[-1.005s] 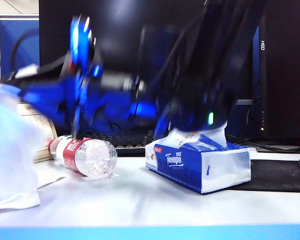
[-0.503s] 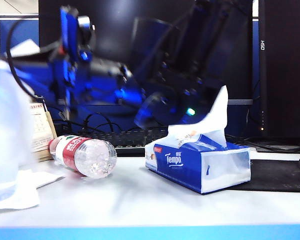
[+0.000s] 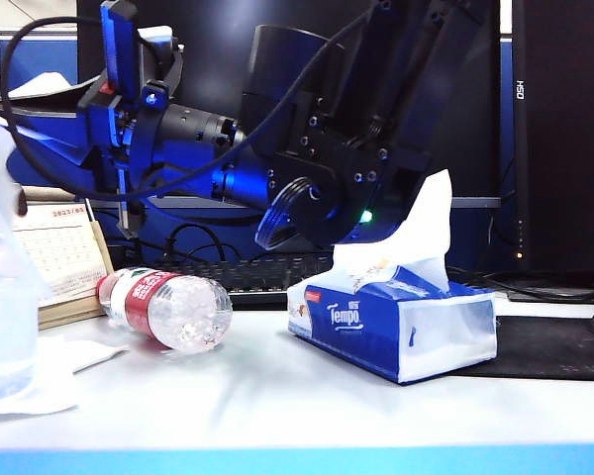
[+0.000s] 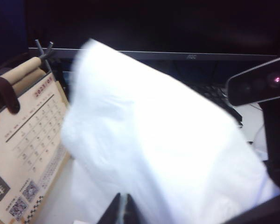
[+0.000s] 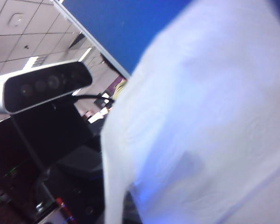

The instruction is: Pull out a tissue from the tissue dispenser, then press the switch of the alcohol sanitizer bottle to drop some sanitizer on the paper tissue, and finally place the treated tissue on the table.

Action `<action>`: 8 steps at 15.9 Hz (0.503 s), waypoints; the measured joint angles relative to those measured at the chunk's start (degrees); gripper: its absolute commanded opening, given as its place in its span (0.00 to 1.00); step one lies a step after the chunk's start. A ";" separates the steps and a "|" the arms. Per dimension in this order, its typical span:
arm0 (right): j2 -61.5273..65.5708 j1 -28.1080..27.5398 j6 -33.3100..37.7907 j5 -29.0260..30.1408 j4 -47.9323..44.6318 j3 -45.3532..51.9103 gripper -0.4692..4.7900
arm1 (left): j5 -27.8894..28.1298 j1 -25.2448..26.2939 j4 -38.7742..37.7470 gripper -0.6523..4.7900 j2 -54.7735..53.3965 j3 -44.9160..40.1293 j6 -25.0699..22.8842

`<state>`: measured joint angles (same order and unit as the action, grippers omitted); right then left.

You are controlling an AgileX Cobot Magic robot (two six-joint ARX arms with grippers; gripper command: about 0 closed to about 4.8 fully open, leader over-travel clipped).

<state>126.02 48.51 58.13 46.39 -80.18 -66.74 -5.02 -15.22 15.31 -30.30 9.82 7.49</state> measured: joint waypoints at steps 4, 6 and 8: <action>0.00 -0.61 0.79 3.26 -0.02 1.25 0.08 | -0.46 0.00 -0.79 0.11 0.02 0.26 -2.21; -0.07 -3.02 1.68 5.18 -0.09 3.37 0.08 | -0.55 0.00 -1.68 0.11 0.76 0.31 -2.75; -0.79 -4.28 2.03 7.21 0.20 6.58 0.08 | -0.85 0.00 -2.82 0.11 2.12 0.28 -3.58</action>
<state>125.23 44.23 60.16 53.60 -79.99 -60.16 -5.87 -15.22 12.49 -28.18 10.11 3.90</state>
